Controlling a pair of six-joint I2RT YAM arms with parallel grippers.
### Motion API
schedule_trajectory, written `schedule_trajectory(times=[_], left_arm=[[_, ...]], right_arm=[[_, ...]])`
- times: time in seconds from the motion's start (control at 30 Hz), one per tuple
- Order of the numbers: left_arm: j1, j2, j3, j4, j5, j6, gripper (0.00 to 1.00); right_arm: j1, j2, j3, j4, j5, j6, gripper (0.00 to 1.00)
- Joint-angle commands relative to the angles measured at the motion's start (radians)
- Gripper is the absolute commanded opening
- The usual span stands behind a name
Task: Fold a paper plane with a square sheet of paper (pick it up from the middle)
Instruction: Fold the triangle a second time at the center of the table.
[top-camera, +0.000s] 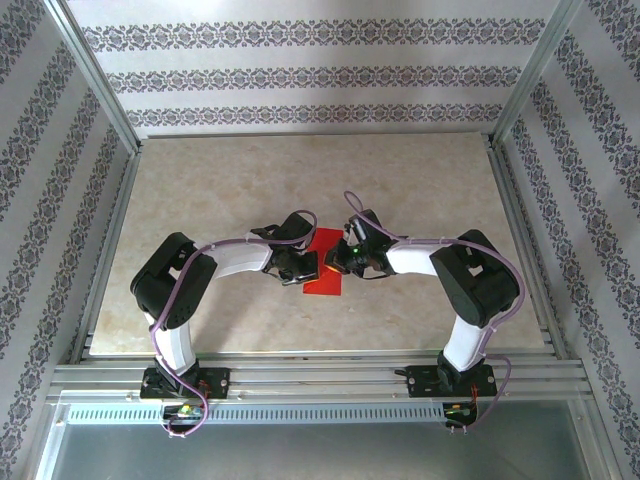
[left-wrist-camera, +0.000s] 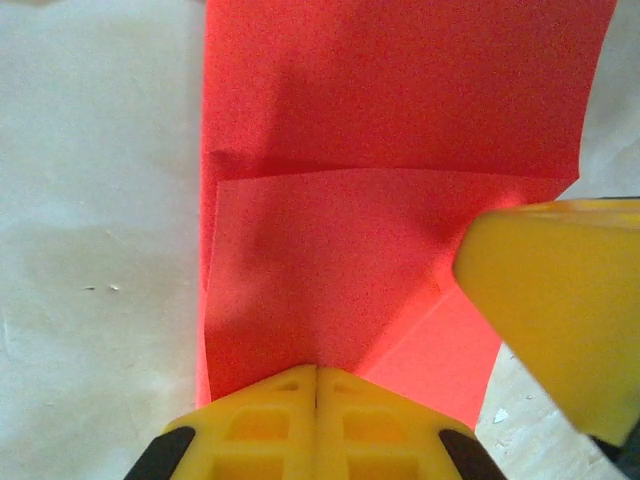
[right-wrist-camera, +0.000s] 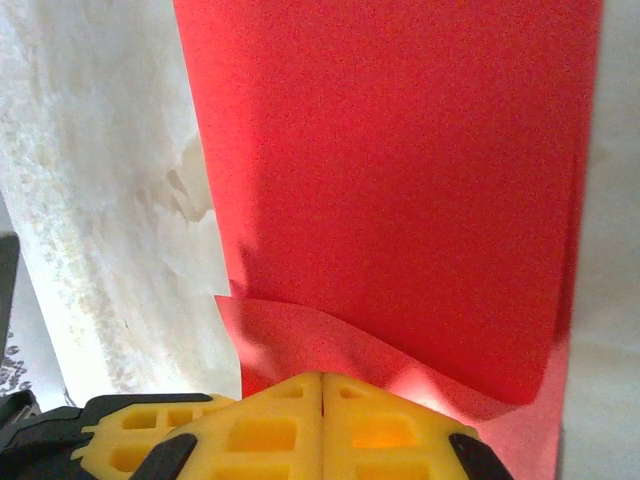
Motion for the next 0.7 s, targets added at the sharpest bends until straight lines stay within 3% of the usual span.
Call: schedule_trajectory(times=[0.0,0.2,0.43,0.67], left_arm=[[-0.007,0.014,0.003,-0.047,-0.029,-0.001,0.02],[-0.007,-0.006,0.015,-0.044,-0.012,0.008,0.02],[-0.007,0.003,0.008,0.088,0.068,-0.028,0.03],[-0.006,0.045,0.007,0.046,0.037,-0.021,0.03]], right_arm=[[0.016,0.036,0.019,-0.014,-0.015,-0.006,0.06],[0.011,0.063,0.016,-0.046,0.015,0.002,0.04],[0.010,0.074,0.014,-0.070,0.029,0.000,0.03],[0.008,0.074,0.020,-0.101,0.040,-0.012,0.03]])
